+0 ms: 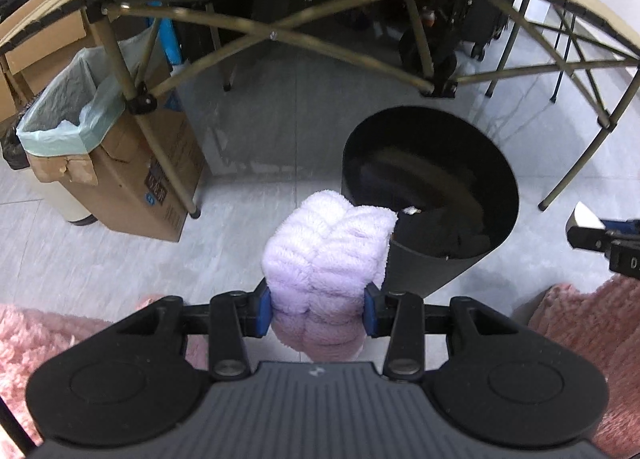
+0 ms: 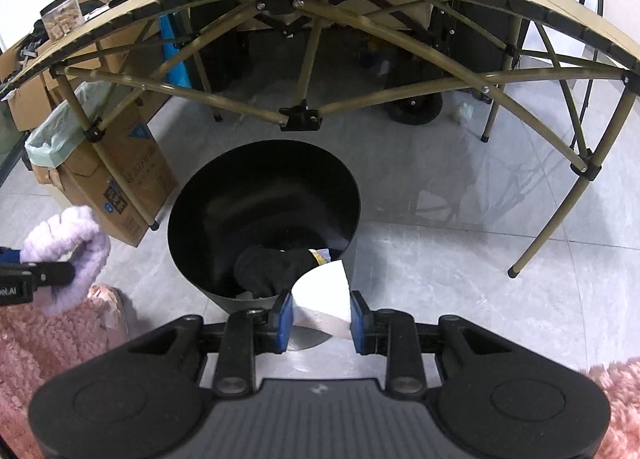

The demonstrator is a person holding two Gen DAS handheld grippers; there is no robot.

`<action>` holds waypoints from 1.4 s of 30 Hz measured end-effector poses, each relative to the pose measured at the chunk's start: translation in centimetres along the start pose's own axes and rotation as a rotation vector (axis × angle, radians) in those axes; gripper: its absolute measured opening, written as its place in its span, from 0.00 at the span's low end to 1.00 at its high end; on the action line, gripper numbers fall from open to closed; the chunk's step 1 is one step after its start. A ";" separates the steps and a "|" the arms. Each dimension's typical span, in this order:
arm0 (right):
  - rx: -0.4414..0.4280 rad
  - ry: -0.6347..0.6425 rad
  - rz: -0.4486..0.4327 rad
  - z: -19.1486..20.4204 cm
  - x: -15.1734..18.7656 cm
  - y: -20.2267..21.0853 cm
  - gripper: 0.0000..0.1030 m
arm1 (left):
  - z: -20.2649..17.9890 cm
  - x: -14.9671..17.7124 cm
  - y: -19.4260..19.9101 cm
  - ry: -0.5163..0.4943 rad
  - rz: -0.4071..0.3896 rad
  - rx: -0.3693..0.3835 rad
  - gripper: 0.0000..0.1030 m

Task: Collect trash
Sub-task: 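Carry the lavender sock and white wedge off the table down over the bin, then open the left gripper to drop the lavender sock into the bin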

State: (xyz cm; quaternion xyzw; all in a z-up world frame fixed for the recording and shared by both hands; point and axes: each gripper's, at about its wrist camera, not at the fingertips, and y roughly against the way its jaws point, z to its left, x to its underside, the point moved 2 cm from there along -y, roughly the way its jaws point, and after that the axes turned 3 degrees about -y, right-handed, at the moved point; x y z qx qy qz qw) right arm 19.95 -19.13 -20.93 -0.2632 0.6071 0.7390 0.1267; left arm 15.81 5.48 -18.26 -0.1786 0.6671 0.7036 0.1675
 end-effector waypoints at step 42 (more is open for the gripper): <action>0.098 0.014 -0.112 -3.2 -4.2 -1.9 0.28 | -7.6 -9.0 -6.5 -0.163 0.072 0.083 0.41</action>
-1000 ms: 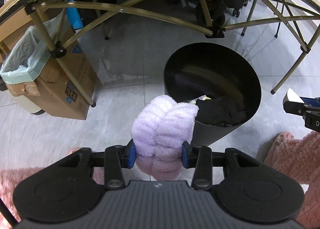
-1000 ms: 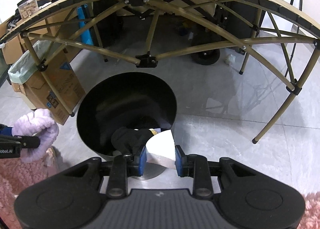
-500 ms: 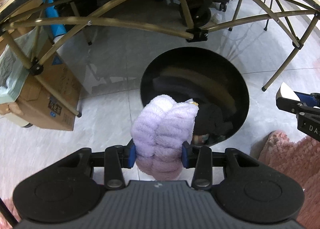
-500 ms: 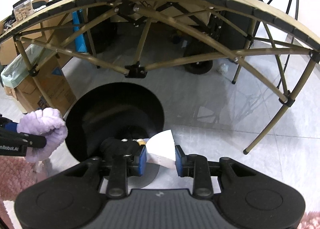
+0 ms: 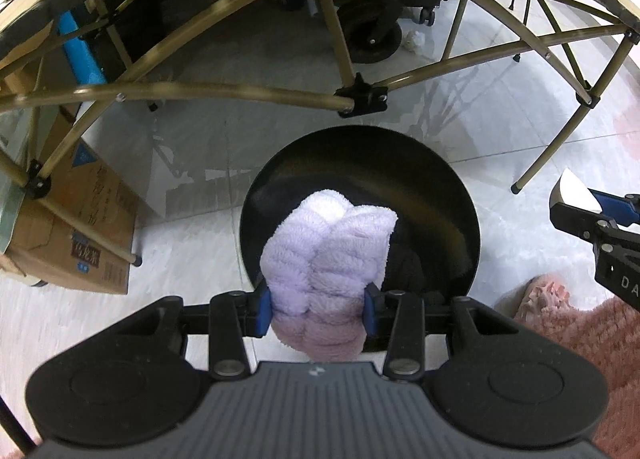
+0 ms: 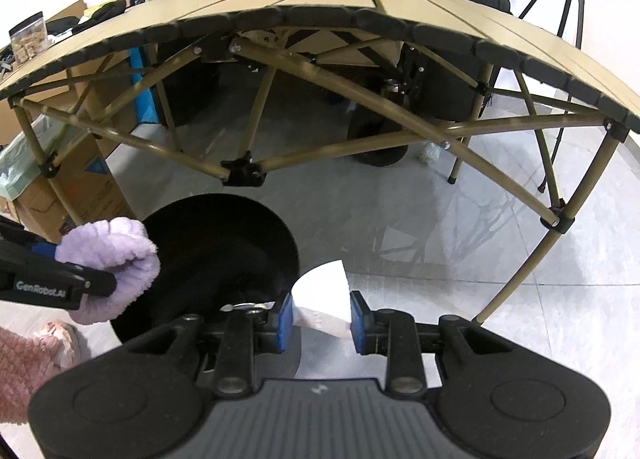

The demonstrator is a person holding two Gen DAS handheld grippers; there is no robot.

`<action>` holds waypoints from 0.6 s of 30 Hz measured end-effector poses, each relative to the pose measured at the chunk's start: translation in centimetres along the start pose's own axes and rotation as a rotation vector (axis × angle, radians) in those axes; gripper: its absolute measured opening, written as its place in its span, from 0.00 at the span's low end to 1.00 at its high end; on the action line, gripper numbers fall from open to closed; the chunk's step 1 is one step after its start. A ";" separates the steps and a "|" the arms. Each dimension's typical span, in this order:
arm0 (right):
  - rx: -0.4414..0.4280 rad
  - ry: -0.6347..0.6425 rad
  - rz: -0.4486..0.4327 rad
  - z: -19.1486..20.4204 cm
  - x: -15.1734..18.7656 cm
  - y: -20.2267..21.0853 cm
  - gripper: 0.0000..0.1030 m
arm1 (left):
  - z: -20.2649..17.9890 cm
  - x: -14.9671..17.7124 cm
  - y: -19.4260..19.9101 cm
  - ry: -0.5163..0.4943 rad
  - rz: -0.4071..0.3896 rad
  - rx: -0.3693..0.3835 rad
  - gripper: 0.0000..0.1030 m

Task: Collect trash
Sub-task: 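Open the left gripper to drop the lavender sock into the bin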

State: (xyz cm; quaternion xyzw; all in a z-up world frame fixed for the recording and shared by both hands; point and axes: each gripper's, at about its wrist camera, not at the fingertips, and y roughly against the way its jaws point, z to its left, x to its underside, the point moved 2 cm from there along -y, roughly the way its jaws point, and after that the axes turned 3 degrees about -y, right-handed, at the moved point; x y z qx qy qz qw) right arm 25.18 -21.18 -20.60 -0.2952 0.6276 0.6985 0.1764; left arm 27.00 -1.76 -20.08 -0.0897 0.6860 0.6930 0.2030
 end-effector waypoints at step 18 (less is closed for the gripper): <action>0.011 -0.008 0.001 -0.5 -0.2 -0.2 0.28 | -2.2 -2.4 -2.8 -0.018 0.008 -0.023 0.41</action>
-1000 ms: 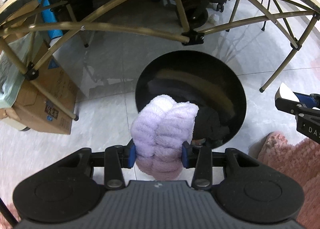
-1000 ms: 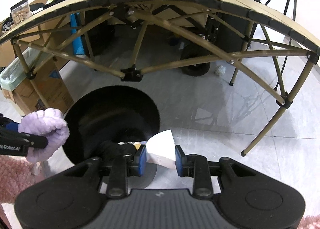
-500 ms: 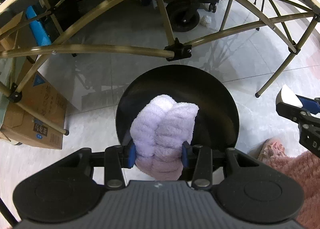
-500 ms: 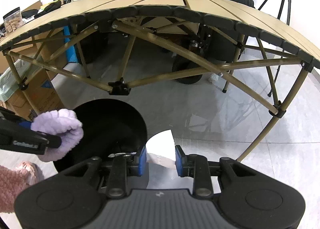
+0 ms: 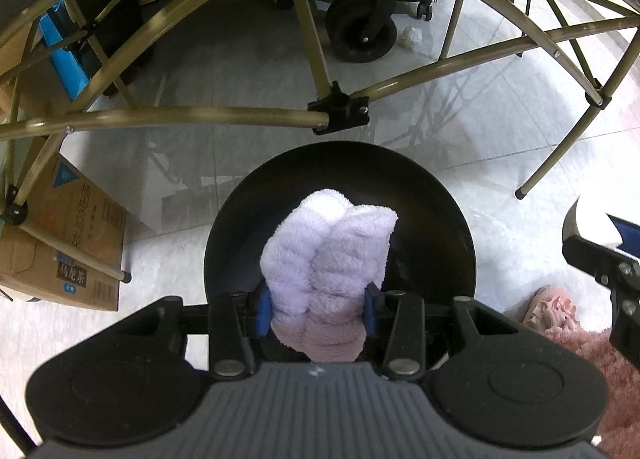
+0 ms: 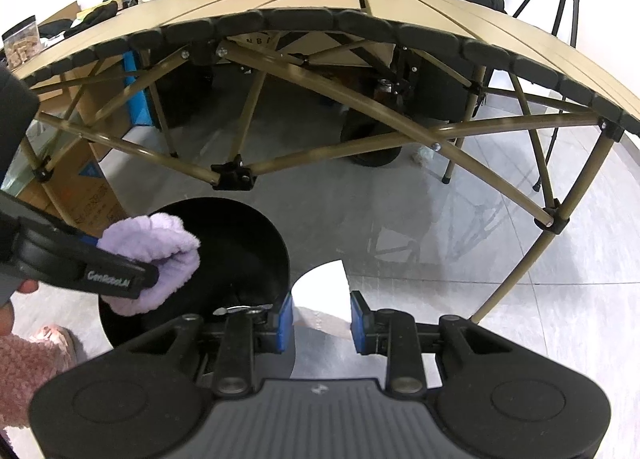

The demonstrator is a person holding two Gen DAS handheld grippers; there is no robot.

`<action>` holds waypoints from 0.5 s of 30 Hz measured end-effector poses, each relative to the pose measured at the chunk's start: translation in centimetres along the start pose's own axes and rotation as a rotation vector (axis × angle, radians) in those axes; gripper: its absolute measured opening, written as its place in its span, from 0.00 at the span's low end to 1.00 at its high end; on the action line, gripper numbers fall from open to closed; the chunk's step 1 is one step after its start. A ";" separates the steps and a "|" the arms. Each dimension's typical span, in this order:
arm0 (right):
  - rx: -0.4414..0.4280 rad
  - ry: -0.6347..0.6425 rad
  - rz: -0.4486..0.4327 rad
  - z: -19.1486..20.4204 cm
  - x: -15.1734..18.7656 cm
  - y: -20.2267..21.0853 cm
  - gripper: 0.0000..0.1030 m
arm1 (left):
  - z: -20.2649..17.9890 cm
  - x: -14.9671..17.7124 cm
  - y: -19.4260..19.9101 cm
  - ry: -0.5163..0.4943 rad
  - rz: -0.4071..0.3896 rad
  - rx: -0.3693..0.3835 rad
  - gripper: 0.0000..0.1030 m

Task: Collect trash
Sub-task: 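Open the left gripper to drop the lavender sock into the bin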

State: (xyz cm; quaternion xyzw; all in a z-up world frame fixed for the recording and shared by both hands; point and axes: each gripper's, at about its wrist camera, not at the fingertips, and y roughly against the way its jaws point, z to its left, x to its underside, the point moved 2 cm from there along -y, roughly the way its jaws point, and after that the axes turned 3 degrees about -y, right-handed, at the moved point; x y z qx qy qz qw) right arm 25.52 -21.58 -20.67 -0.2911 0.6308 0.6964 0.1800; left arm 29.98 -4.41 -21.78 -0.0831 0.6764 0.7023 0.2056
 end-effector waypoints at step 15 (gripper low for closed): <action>0.002 0.002 -0.003 0.0 0.1 0.1 0.28 | -0.1 -0.5 -0.6 0.002 0.044 -0.059 1.00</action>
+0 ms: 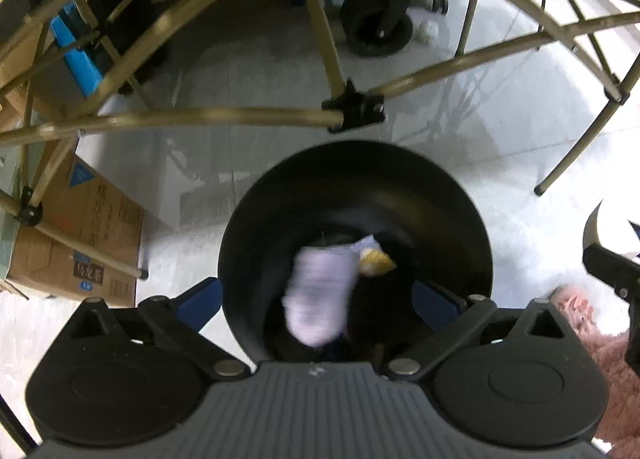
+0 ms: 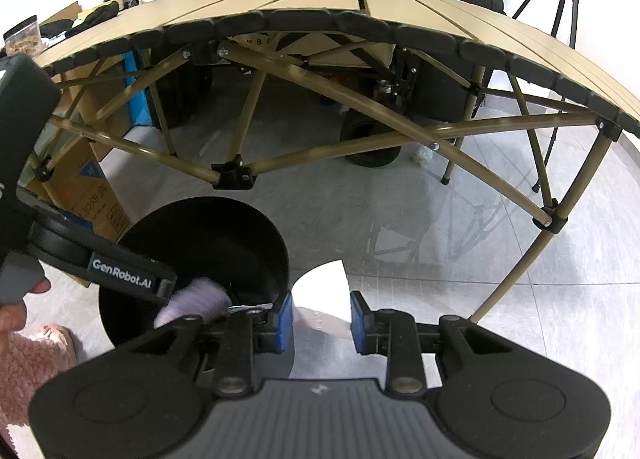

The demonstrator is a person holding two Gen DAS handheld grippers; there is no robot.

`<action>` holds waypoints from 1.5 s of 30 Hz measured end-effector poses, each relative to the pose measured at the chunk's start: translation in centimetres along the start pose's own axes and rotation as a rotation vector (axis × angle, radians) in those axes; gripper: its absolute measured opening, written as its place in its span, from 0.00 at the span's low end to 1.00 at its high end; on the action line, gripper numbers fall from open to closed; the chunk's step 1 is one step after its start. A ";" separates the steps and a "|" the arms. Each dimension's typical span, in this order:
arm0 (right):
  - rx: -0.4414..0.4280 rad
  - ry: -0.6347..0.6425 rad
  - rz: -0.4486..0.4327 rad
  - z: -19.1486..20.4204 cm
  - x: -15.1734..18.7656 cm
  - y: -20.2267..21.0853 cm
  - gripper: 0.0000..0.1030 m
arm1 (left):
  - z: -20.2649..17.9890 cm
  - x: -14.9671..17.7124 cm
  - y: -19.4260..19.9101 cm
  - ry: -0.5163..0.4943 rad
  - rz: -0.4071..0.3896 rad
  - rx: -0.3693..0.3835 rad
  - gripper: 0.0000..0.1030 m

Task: Collect trash
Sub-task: 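Open the left gripper to drop the lavender sock into the bin, then lower the right gripper into the bin and open it to drop the wedge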

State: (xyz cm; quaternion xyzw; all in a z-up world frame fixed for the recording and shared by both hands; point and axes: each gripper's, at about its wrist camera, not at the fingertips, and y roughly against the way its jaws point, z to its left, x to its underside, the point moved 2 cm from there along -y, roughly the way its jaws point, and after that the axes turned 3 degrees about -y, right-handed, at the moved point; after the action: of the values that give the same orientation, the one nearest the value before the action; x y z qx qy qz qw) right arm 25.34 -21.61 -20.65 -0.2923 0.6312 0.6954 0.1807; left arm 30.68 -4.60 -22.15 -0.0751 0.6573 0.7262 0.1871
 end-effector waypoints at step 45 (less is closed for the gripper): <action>-0.074 0.157 -0.020 6.6 -0.5 -1.0 0.28 | 6.3 4.1 4.1 0.036 0.028 0.014 1.00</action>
State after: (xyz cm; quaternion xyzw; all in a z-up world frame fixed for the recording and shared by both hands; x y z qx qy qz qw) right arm 25.18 -14.92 -20.93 -0.3585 0.6142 0.6915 0.1268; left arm 26.25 2.01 -19.00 -0.0777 0.6665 0.7227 0.1657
